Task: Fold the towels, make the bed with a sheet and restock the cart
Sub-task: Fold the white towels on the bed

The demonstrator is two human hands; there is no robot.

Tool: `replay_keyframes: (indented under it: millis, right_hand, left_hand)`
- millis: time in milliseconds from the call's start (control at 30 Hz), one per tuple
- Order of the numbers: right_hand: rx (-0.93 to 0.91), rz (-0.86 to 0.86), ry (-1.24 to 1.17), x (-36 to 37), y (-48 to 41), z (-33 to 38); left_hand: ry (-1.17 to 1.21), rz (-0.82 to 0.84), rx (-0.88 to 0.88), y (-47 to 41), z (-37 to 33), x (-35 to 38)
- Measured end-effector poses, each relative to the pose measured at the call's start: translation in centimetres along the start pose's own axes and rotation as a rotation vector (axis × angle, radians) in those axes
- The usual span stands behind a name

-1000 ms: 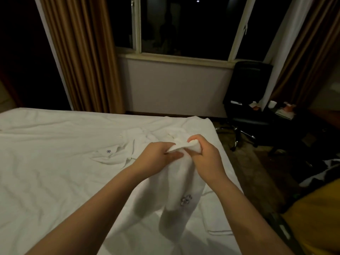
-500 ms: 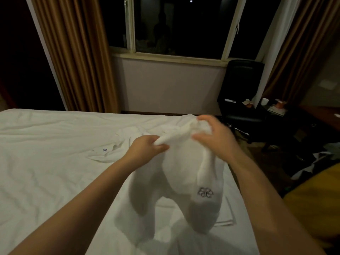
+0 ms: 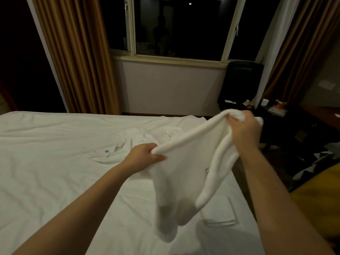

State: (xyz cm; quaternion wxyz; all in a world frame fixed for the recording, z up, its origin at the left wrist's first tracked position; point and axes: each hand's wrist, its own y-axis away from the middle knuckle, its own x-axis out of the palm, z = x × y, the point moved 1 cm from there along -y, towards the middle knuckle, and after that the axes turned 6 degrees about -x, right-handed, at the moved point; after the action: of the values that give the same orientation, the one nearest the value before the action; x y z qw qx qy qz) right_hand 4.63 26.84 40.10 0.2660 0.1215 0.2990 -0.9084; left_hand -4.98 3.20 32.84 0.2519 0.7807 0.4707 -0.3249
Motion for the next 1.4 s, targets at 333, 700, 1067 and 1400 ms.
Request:
replay_keyframes:
  millis: [333,700,1067,1400]
  right_hand:
    - [0.201,-0.141,0.050,-2.3,-2.3,-4.1]
    - [-0.381,1.097,0.407,4.1,5.1,2.0]
    - [-0.058,0.615,0.300,5.7,3.2,-1.2]
    - [0.131,0.236,-0.311,6.7,9.3,2.5]
  left_hand:
    - [-0.067,-0.037,-0.143,-1.0,2.8,-1.1]
    - [0.067,0.050,0.191,-0.6,-6.8,1.0]
    - [0.348,-0.037,0.080,0.2,-4.4,-0.9]
    - [0.301,-0.299,0.060,1.0,-6.4,2.0]
